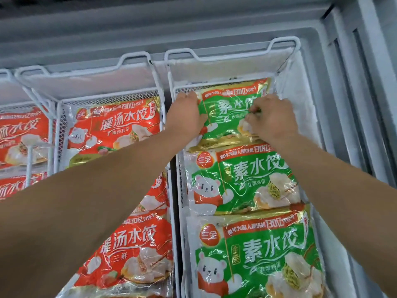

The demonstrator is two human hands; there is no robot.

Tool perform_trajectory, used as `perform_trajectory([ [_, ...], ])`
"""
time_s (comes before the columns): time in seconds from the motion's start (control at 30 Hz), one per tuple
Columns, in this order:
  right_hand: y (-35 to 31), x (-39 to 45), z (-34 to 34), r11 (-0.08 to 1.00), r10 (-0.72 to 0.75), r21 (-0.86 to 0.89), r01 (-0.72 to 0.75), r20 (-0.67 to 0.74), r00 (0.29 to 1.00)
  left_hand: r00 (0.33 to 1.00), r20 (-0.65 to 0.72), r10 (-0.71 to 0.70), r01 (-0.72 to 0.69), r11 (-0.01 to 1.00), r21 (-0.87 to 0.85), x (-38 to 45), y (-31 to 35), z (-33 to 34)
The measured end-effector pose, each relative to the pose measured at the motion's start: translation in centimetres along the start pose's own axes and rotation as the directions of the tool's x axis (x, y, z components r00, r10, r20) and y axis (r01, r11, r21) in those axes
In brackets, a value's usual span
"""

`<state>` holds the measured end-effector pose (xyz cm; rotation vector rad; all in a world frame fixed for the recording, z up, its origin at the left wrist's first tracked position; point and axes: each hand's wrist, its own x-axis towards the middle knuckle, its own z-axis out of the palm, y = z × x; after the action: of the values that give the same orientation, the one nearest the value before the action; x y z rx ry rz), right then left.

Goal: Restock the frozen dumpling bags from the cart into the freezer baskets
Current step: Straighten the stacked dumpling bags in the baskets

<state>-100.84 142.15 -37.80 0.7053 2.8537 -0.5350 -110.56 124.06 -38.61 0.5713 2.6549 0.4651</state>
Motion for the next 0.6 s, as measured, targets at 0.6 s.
perform_trajectory([
  [0.6, 0.0, 1.9, -2.6, 0.977, -0.214, 0.061, 0.207, 0.156, 0.964, 0.95, 0.039, 0.311, -0.312, 0.933, 0.178, 0.5, 1.2, -1.5],
])
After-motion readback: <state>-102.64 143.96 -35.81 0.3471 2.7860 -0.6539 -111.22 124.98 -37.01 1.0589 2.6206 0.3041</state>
